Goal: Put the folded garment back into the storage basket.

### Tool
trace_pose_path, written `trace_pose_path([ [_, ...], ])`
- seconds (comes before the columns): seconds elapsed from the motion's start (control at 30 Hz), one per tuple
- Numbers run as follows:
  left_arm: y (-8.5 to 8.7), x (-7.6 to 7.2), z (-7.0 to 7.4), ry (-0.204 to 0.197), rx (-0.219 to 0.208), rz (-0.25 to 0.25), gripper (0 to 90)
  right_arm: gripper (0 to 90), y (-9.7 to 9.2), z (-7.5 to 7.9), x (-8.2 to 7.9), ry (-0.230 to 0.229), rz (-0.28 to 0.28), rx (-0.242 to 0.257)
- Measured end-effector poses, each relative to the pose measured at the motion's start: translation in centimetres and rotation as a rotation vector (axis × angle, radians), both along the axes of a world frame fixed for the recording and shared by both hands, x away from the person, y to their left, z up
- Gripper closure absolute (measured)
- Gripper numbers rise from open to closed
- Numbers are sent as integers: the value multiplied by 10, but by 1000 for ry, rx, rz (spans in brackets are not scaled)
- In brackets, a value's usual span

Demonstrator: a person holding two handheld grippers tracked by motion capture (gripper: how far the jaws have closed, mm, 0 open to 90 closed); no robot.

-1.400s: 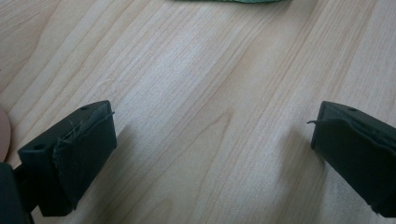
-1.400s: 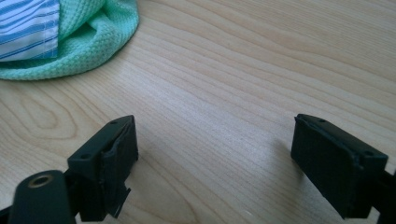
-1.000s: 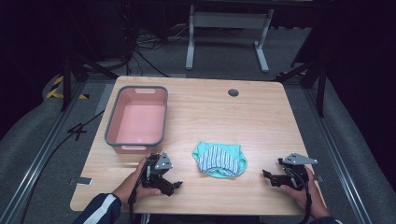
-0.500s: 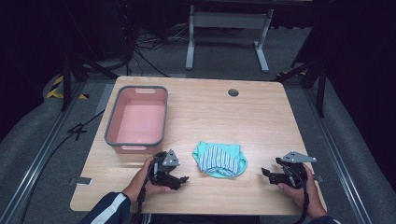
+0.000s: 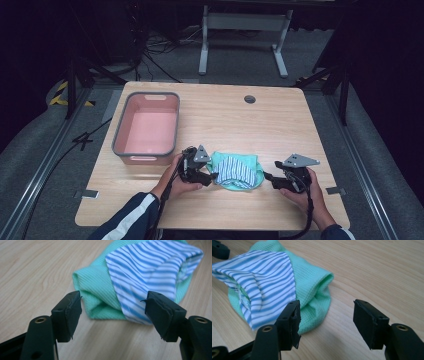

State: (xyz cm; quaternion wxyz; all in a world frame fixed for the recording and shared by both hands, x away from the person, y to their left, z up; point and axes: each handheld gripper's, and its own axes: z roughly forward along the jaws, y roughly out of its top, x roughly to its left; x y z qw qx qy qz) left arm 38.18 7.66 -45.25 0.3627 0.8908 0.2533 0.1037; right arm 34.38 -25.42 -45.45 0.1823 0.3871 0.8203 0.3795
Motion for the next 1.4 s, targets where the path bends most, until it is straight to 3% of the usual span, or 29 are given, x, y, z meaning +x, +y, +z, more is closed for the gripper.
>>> trace_pose_path([
  [0.1,-2,7,1,-20,3,21,305,413,8,0,6,6,11,-15],
  [0.27,-7,17,-7,-7,24,39,301,499,18,-3,16,-4,5,-5],
  [0.4,-10,20,-12,14,28,29,293,518,27,-8,21,11,11,-26],
  [0.5,-12,20,-15,26,69,-4,312,508,31,-13,24,40,7,-40],
  [0.6,-13,20,-19,44,52,0,309,516,32,-19,24,62,11,-53],
  [0.8,-10,22,-23,80,18,12,293,437,30,-22,28,81,-8,-36],
  [0.97,-9,20,-24,64,7,2,303,519,33,-23,25,83,32,-25],
  [1.03,-9,19,-23,65,7,-19,342,561,33,-22,25,87,46,-24],
  [1.07,-10,18,-23,68,6,-22,409,615,34,-21,24,91,57,-26],
  [1.1,-10,18,-23,70,6,-35,409,615,34,-21,24,91,57,-26],
  [1.27,-10,16,-21,91,-4,-74,601,752,36,-21,23,103,82,-16],
  [1.4,-11,15,-21,117,-25,-92,722,804,36,-21,22,104,86,-13],
])
